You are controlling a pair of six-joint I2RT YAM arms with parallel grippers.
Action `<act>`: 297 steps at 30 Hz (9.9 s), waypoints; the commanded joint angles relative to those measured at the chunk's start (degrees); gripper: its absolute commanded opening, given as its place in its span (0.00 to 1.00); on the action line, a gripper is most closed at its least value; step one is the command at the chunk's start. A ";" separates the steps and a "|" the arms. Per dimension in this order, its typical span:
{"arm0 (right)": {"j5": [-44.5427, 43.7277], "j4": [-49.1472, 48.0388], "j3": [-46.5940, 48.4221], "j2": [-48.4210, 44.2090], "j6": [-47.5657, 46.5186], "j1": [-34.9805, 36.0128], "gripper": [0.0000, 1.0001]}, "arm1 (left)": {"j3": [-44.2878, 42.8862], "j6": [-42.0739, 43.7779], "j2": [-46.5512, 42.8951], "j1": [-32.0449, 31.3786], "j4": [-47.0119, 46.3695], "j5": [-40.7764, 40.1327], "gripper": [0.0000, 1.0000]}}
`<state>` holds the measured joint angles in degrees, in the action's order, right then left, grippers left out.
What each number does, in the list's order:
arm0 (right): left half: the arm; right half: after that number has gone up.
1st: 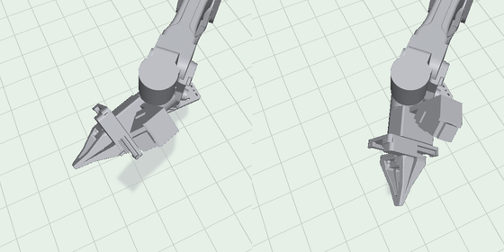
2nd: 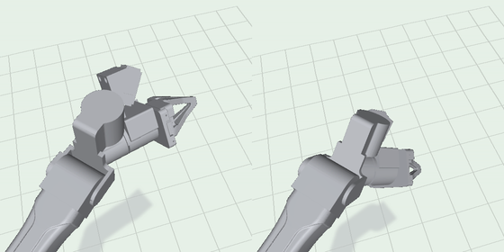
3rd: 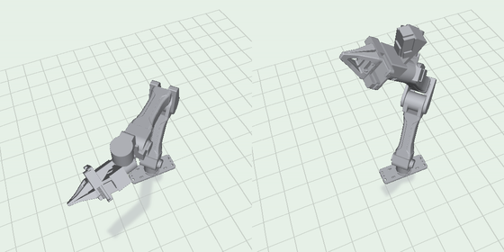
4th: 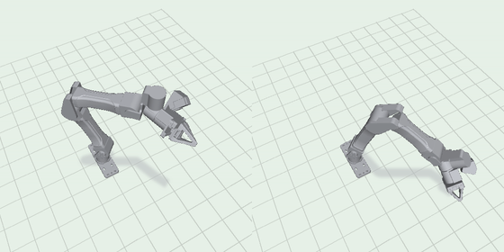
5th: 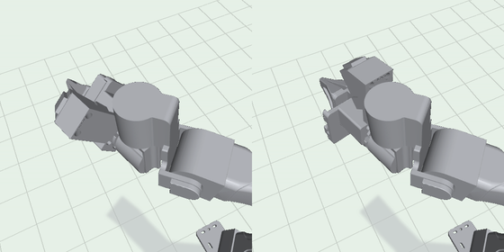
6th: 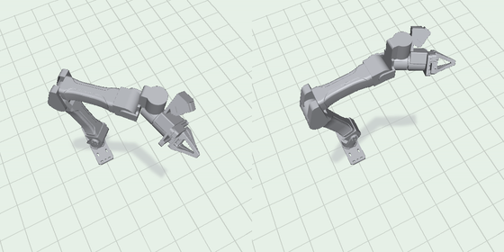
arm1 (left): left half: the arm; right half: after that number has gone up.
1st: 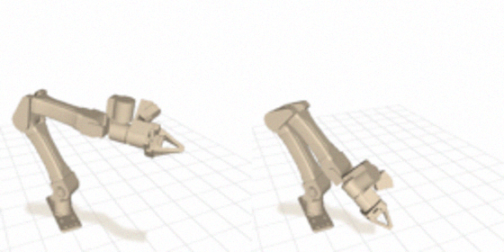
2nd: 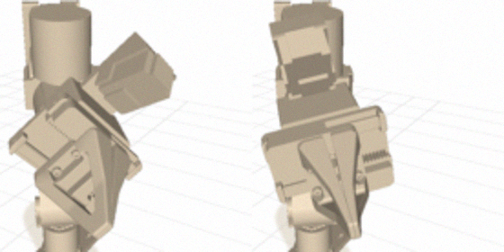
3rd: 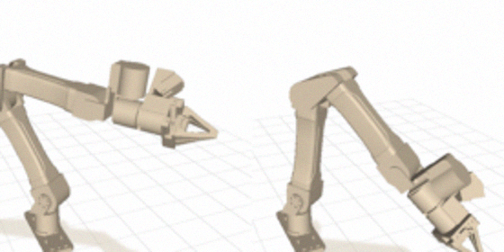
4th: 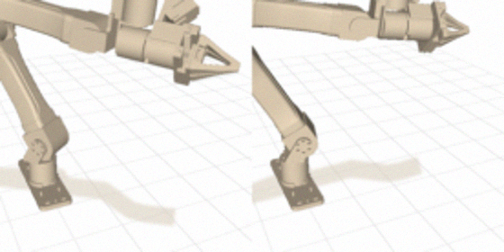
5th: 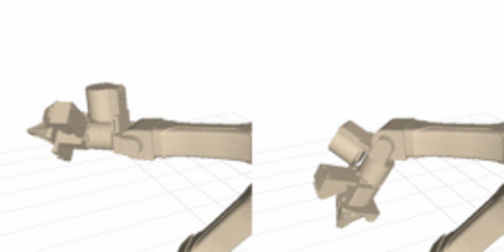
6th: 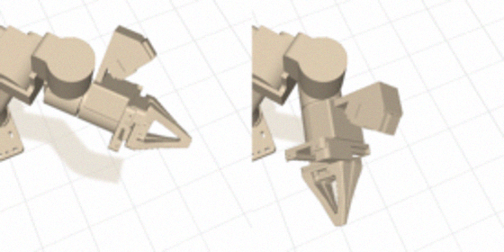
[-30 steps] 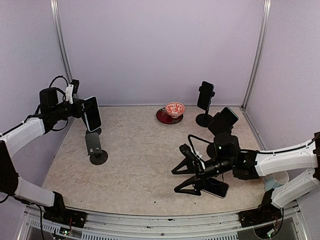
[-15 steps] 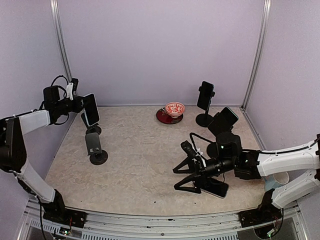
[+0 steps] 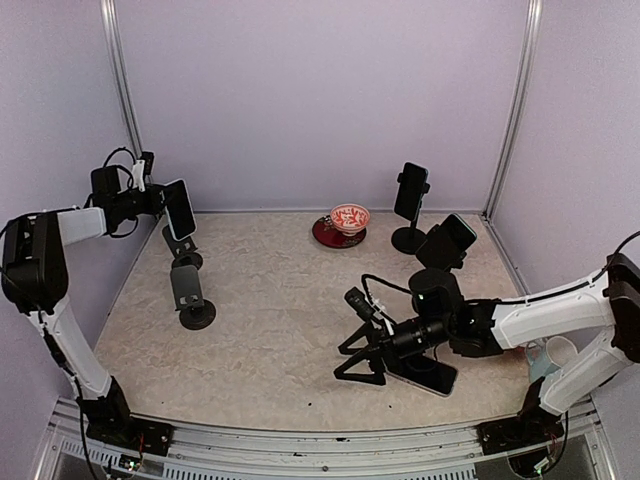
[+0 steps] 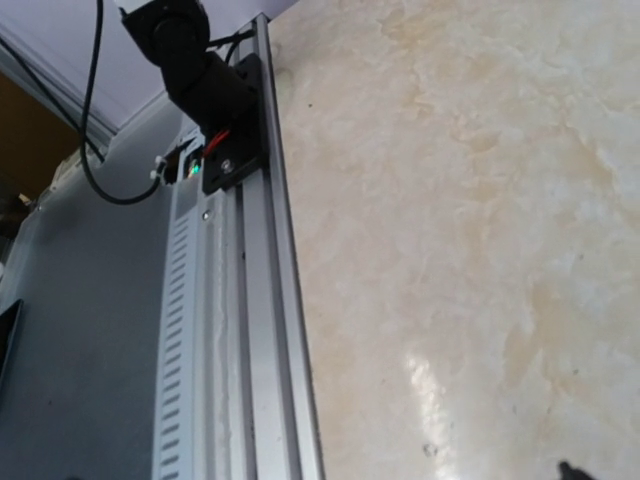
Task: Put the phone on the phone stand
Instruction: Place the phone on the phone stand, then pick up the phone at the corner of the board.
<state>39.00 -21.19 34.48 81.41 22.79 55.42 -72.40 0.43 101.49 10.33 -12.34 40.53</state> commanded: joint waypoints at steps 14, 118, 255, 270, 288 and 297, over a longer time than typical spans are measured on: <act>1.41 0.42 10.08 11.07 1.74 1.93 1.00 | 0.12 -5.09 5.64 3.32 -10.29 5.23 0.00; 0.53 2.49 11.84 12.24 0.93 2.77 1.00 | 7.12 -7.05 1.06 3.30 -5.06 -10.02 0.99; -39.76 58.61 18.88 15.90 -22.85 -5.50 1.00 | 30.21 -11.63 -60.16 -43.37 23.97 -36.91 0.99; -35.94 57.86 22.23 20.17 -23.57 -5.92 0.53 | 30.83 -13.32 -59.10 -43.37 23.27 -38.78 0.99; -40.76 53.03 26.56 5.96 -20.93 -1.48 0.51 | 27.78 -18.47 -53.66 -46.33 27.06 -39.01 0.99; -42.52 50.25 26.64 -1.07 -18.38 0.40 0.51 | 28.35 -19.15 -53.88 -50.23 27.19 -40.64 0.99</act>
<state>-1.98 31.66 59.75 83.94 2.46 54.96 -42.72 -18.13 48.36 -39.27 14.94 0.80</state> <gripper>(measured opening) 0.748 0.986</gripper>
